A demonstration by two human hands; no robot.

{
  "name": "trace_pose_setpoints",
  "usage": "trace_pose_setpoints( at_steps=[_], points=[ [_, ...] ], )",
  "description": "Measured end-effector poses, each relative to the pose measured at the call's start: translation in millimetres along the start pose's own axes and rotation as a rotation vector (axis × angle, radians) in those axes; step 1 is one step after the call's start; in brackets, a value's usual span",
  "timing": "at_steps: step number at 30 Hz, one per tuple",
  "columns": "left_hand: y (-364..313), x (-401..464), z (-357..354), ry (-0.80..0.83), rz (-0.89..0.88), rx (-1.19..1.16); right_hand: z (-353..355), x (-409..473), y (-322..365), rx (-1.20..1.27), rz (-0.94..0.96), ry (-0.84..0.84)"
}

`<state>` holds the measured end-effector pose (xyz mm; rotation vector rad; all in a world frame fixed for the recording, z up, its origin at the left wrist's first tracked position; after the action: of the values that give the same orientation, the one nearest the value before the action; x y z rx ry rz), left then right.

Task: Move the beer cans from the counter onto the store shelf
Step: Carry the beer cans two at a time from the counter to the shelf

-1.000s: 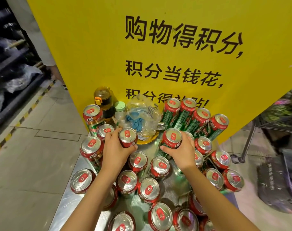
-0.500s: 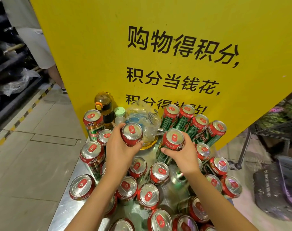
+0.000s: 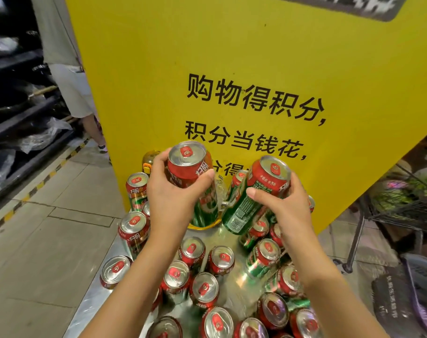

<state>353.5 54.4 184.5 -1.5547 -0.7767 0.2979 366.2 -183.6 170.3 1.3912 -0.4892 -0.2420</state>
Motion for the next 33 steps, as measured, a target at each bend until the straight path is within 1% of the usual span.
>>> trace_pose_setpoints(
  at_steps=[4, 7, 10, 16, 22, 28, 33],
  points=[
    [-32, -14, 17, -0.019, 0.000, -0.035, 12, -17, 32, 0.109, 0.012, 0.051],
    [-54, -32, 40, -0.058, -0.005, -0.046, 16, -37, 47, 0.188, 0.009, 0.131],
    [-73, -55, 66, -0.087, -0.010, -0.064, 16, -61, 54, 0.272, -0.034, 0.208],
    [-103, -104, 141, -0.230, -0.023, -0.026, -2, -128, 68, 0.420, -0.121, 0.431],
    [-123, -152, 238, -0.476, -0.037, 0.058, -50, -215, 84, 0.545, -0.196, 0.753],
    [-147, -187, 347, -0.732, -0.083, 0.192, -105, -305, 103, 0.502, -0.187, 0.979],
    [-157, -223, 440, -0.946, -0.051, 0.253, -153, -391, 114, 0.472, -0.199, 1.165]
  ],
)
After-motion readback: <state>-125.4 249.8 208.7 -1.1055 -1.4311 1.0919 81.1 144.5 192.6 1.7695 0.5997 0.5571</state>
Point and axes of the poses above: each hand's wrist, its own x-axis towards the middle knuckle, its own z-axis out of the back of the hand, y = z × x, the point moved 9 cm from there along x, towards the middle knuckle, and after that the axes turned 15 degrees about -y, right-handed, at the moved point
